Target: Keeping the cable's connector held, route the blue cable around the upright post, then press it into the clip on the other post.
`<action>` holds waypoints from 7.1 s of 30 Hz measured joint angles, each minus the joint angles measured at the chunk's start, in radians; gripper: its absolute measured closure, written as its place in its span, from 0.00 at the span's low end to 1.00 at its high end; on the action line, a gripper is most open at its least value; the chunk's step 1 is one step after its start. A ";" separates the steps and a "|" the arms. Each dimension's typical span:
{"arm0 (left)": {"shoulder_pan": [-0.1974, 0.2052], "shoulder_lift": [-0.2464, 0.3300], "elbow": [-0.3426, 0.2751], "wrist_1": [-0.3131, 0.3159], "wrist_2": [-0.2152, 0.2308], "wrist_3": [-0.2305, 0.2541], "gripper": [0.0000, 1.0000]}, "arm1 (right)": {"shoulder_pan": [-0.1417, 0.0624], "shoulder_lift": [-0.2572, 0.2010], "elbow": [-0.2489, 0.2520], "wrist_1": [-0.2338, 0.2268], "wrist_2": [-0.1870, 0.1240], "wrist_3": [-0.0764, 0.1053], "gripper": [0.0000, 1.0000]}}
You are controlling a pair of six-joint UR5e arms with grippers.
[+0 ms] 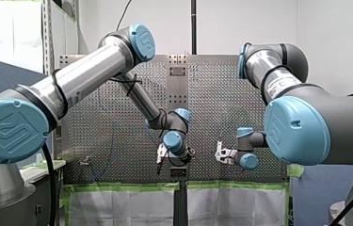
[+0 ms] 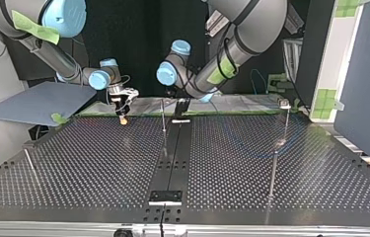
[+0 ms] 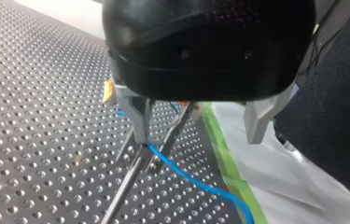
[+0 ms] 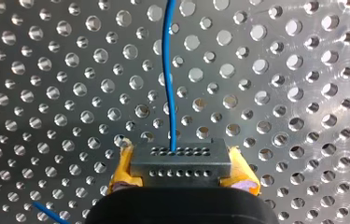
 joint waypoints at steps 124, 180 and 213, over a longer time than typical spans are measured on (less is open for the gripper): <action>-0.126 -0.001 -0.074 0.104 -0.339 -0.155 0.01 | 0.000 0.000 0.000 0.025 -0.004 -0.003 1.00; -0.228 0.322 -0.404 0.426 -0.313 -0.262 0.01 | 0.002 0.000 0.000 0.024 -0.004 0.001 1.00; -0.228 0.619 -0.701 0.493 -0.303 -0.142 0.01 | 0.006 0.000 0.000 0.025 -0.006 -0.002 1.00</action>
